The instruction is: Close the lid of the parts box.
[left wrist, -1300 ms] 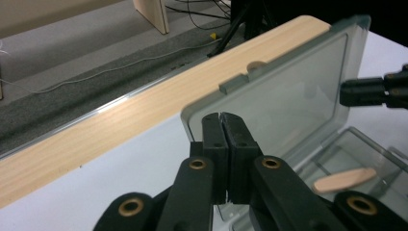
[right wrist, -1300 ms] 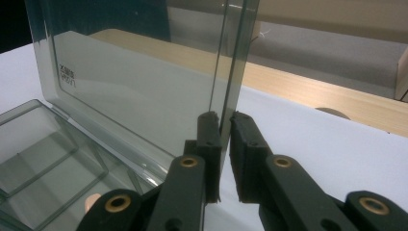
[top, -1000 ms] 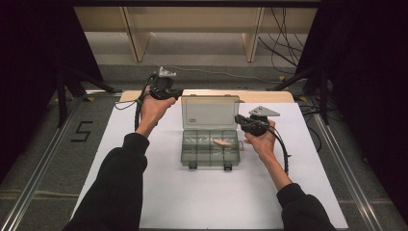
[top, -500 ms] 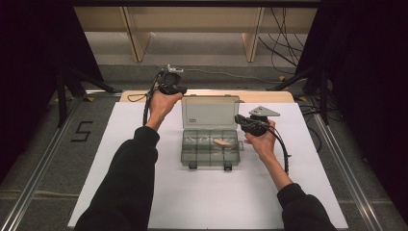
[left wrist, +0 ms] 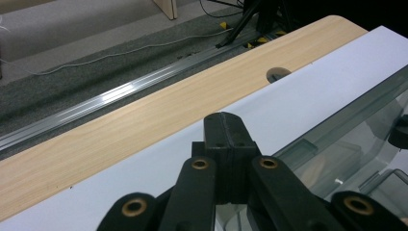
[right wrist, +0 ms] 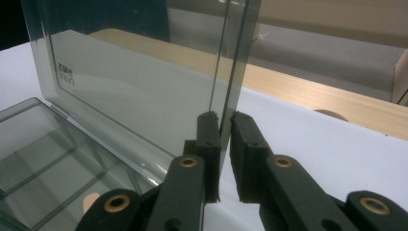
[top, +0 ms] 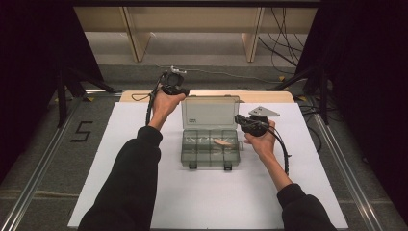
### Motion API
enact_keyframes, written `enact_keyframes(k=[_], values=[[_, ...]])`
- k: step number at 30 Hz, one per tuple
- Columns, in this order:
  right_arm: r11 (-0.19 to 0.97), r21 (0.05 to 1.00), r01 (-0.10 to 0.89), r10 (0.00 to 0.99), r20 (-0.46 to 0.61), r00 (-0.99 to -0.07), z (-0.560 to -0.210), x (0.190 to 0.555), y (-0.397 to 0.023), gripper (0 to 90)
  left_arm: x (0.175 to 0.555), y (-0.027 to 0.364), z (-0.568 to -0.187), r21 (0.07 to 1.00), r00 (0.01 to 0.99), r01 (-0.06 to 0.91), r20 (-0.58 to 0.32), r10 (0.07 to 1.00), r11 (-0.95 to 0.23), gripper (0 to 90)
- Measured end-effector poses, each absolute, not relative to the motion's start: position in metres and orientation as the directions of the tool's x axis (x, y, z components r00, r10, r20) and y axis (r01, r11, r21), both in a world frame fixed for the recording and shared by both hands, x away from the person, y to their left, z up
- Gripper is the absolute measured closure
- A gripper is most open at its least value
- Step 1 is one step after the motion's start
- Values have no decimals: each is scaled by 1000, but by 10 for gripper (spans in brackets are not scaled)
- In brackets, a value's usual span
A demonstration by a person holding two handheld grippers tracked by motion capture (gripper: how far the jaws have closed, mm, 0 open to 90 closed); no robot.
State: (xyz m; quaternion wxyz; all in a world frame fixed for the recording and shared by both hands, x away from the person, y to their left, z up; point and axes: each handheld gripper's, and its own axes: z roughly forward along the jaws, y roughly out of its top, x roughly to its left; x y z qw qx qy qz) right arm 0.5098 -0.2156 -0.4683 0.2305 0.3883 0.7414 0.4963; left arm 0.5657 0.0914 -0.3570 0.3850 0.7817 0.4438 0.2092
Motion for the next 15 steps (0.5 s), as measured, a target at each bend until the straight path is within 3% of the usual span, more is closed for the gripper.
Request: enact_keyframes(k=[4, 6, 10, 15], values=[[210, 910, 358, 813, 41, -581, -467, 508, -217, 827, 563, 93, -355, 777, 530, 542, -21, 848, -319, 899], [166, 917, 362, 814, 80, -575, -466, 507, -216, 779, 560, 93, -353, 771, 536, 548, -25, 844, -326, 900], [135, 922, 363, 818, 103, -566, -457, 501, -217, 585, 554, 92, -352, 762, 554, 549, -22, 832, -345, 899], [113, 924, 365, 816, 123, -565, -446, 484, -218, 430, 541, 93, -353, 754, 586, 542, -22, 810, -372, 899]])
